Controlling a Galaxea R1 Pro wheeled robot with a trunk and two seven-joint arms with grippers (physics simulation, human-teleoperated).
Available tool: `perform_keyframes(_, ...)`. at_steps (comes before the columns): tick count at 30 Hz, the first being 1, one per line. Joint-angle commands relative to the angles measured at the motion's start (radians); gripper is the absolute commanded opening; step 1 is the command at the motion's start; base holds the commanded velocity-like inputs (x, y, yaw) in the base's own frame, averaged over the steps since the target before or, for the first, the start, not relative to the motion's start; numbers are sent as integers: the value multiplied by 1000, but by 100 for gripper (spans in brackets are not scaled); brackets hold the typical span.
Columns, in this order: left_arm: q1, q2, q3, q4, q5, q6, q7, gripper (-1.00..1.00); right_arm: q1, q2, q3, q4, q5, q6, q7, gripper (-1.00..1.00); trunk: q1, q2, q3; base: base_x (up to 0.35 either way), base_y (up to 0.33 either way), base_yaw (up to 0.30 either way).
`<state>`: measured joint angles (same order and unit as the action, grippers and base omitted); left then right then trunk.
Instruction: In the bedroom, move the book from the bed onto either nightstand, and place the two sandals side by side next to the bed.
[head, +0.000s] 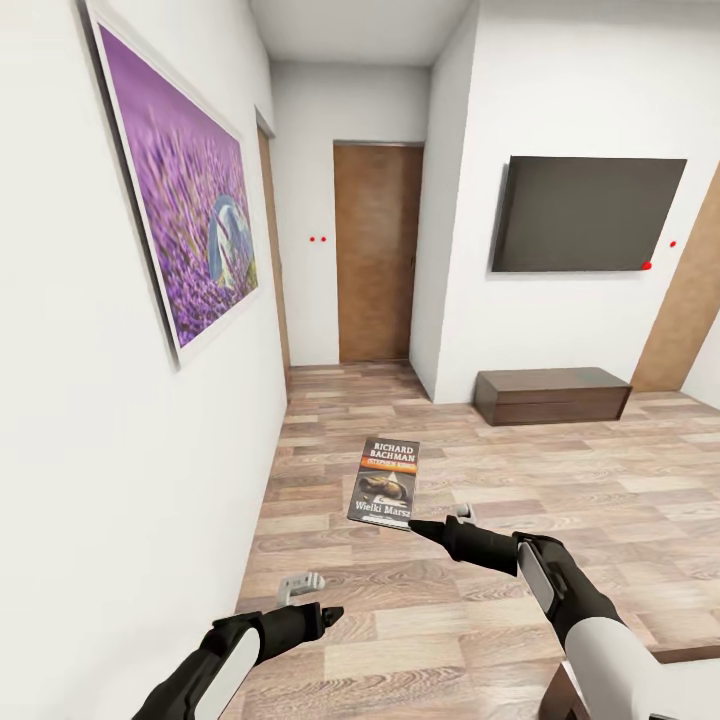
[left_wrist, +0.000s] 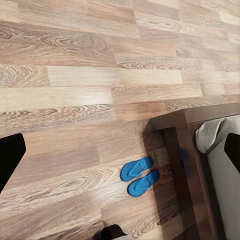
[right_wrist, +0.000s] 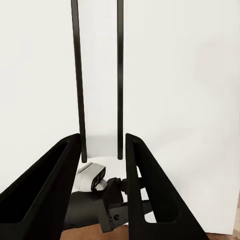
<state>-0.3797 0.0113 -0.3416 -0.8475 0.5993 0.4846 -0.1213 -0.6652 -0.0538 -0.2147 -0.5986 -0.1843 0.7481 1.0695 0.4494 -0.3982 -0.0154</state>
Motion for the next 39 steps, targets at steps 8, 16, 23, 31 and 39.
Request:
perform_keyframes(8,-1,1,-2,-1,4,3,0,100,-1,1,-1,0,-2,5,1,-100,1,-2,-1,12,0,61)
perform_keyframes(16,-1,0,-2,-1,4,3,0,100,-1,1,0,0,-3,4,1,-100,1,-2,0,67,0,85)
perform_keyframes(23,-1,1,-2,-1,4,3,0,100,-1,2,0,0,-3,4,1,-100,1,-2,0,92,0,23)
perform_keyframes(31,-1,1,-2,-1,4,3,0,100,-1,2,0,0,-2,4,1,-100,1,-2,0,178,36,6)
perform_keyframes(39,-1,1,-2,-1,4,-1,0,100,-1,2,0,0,-2,4,1,-100,1,-2,0,143,33,1)
